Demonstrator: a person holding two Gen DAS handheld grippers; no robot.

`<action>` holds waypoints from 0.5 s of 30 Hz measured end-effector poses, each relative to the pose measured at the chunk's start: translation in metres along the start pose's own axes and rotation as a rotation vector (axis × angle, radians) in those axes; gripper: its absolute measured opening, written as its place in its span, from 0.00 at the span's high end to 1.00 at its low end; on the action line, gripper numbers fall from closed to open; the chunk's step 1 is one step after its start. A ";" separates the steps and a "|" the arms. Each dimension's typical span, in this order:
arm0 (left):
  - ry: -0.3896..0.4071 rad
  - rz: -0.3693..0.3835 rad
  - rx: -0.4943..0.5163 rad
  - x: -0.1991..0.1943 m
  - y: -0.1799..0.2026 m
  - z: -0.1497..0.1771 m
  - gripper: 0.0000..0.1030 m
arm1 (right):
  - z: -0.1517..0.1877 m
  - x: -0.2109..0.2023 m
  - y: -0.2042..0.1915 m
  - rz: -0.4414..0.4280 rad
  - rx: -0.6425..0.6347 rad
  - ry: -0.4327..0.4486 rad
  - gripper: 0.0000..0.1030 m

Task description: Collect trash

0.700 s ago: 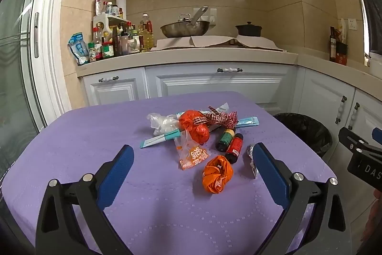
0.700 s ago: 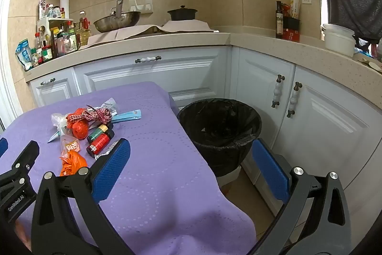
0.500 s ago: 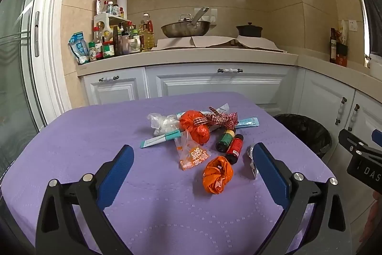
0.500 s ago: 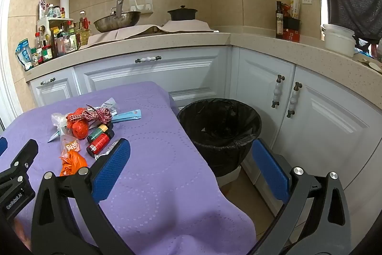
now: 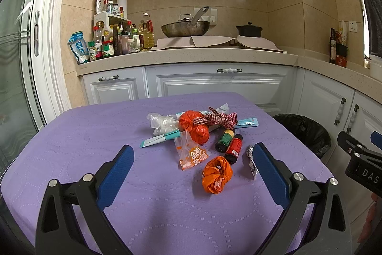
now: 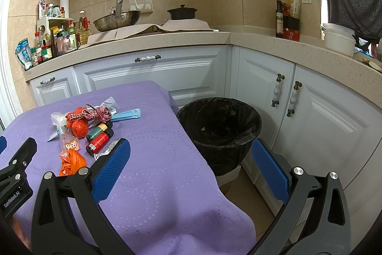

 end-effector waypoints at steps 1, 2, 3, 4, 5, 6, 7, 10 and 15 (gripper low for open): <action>0.000 0.000 0.000 0.000 0.000 0.000 0.06 | 0.000 0.000 0.000 0.000 0.001 0.001 0.03; 0.000 0.000 0.001 0.000 0.000 0.000 0.06 | 0.000 0.000 0.000 0.001 0.000 0.000 0.03; 0.000 -0.001 0.001 0.000 0.000 0.000 0.06 | 0.000 0.000 0.000 0.000 -0.001 0.000 0.03; 0.000 0.000 0.000 0.000 0.000 0.000 0.06 | 0.000 0.000 0.000 0.001 0.000 0.001 0.03; 0.000 0.000 0.000 0.000 0.000 0.000 0.06 | 0.000 0.000 0.000 0.000 0.000 0.000 0.03; -0.001 0.001 0.000 0.000 0.000 0.000 0.06 | 0.000 0.000 0.001 0.000 0.000 0.000 0.03; 0.000 0.001 0.000 0.000 0.000 0.000 0.06 | 0.000 0.000 0.001 0.000 0.000 0.000 0.03; 0.000 0.001 0.000 0.000 0.000 0.000 0.06 | 0.001 0.000 0.001 0.000 0.001 -0.001 0.03; -0.001 0.002 -0.001 0.000 -0.001 0.000 0.06 | 0.001 -0.001 0.002 0.000 0.001 0.000 0.03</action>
Point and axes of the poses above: each gripper's, at about its wrist camera, not at the fingertips, and x roughly the way its jaws point, y to its right, z to its underside, the point moved 8 cm from there along x, roughly the way its jaws point, and after that the axes turned 12 degrees about -x, right-handed, at the moved point
